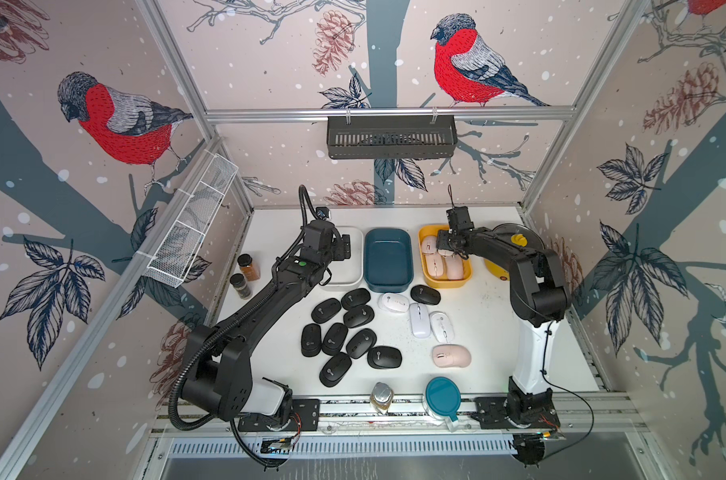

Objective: Place the mice by color into the storage box
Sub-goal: Place the mouse in the storage box.

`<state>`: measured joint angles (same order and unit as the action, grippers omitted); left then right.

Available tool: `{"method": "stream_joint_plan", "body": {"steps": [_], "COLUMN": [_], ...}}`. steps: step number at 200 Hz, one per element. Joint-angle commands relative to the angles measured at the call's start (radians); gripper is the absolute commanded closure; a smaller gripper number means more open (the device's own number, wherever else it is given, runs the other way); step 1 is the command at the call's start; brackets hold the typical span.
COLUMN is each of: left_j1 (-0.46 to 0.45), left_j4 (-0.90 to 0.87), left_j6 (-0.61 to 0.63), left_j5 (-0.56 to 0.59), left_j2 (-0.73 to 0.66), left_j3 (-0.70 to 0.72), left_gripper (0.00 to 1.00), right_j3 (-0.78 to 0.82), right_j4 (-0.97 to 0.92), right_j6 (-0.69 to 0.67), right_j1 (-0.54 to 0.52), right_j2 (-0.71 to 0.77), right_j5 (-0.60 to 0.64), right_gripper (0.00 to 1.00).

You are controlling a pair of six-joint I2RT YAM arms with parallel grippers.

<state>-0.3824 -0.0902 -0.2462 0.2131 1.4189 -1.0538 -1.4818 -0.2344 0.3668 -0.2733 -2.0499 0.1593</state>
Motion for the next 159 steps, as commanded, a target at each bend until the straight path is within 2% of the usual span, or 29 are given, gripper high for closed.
{"method": "stream_joint_plan", "body": {"steps": [1, 55, 101, 159], "left_j1": [-0.001, -0.005, -0.075, -0.150], "left_j4": [0.004, -0.003, -0.065, -0.134], "left_j6": [-0.001, -0.017, 0.001, -0.108], "left_j5": [0.013, -0.002, 0.050, 0.010], "left_j2": [-0.010, -0.038, -0.070, -0.119], "left_j3": [-0.008, -0.011, -0.062, 0.008], "left_gripper": [0.13, 0.13, 0.14, 0.16], "right_j3": [-0.012, 0.055, 0.285, 0.595], "right_j4": [-0.001, 0.006, 0.053, 0.090], "right_j6": [-0.002, -0.008, 0.018, 0.102], "right_j1": [-0.013, -0.063, -0.169, -0.307], "right_j2": [0.041, 0.199, 0.470, 0.791], "right_j5": [0.013, 0.023, 0.013, 0.008], "right_gripper": [0.28, 0.28, 0.28, 0.28]}}
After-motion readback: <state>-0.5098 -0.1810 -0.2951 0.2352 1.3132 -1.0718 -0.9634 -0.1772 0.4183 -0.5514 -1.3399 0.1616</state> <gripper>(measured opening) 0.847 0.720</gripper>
